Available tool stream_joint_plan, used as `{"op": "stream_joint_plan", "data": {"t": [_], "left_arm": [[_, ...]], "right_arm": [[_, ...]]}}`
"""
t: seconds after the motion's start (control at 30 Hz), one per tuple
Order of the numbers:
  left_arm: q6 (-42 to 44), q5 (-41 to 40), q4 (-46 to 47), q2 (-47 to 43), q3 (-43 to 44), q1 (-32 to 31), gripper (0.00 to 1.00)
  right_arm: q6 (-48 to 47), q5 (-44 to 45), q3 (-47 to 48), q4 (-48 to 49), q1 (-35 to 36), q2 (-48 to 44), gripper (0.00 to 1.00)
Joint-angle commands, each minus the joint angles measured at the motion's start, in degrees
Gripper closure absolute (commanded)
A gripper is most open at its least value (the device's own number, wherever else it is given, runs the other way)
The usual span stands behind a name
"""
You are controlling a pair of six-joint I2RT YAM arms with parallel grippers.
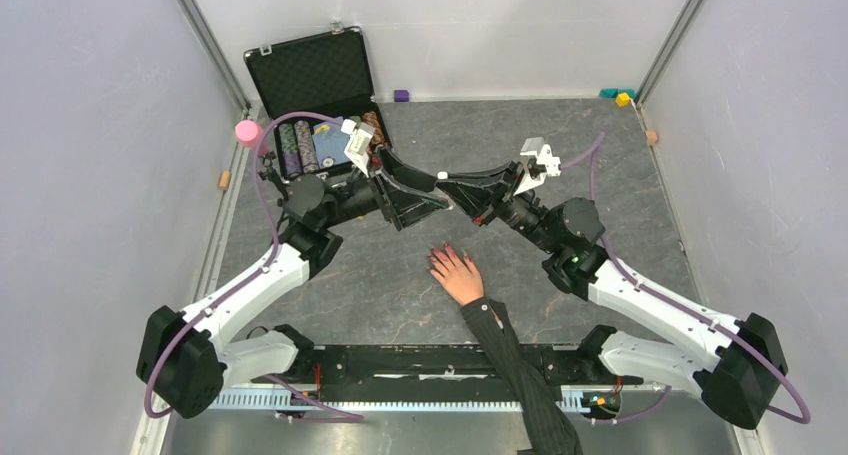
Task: Paint the nails
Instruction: Pick up the nail polish bottle from the center of the board.
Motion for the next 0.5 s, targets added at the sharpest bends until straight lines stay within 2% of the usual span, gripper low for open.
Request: {"op": "stream_joint_plan", "data": {"t": [0.0,0.1,0.2,0.27,0.47], "left_arm": [[-2.71,1.65,3.79,0.20,-0.10,-0.88,0.01],[-2.69,3.11,5.08,0.21,-0.52,-1.51,0.05],[-3.99,6.05,9.43,0.72,-0.96,-2.24,0.13],[-3.84,7.14,9.82,0.92,-1.20,-2.64,0.27],[-2.73,6.22,9.24,0.69,-1.51,-3.18,0.44]], "right_arm": [[0.53,2.58,2.95,5.21,1.23,0.59,1.00],[0.61,3.18,3.11,5.67,1.58,0.73,1.00],[1.06,3.68,2.95,6.15,1.66,0.54,1.00],[1.17,3.69,3.09,5.96,1.74,0.48,1.00],[2.22,2.74,3.75,5.03,1.78,0.49,1.00]]}}
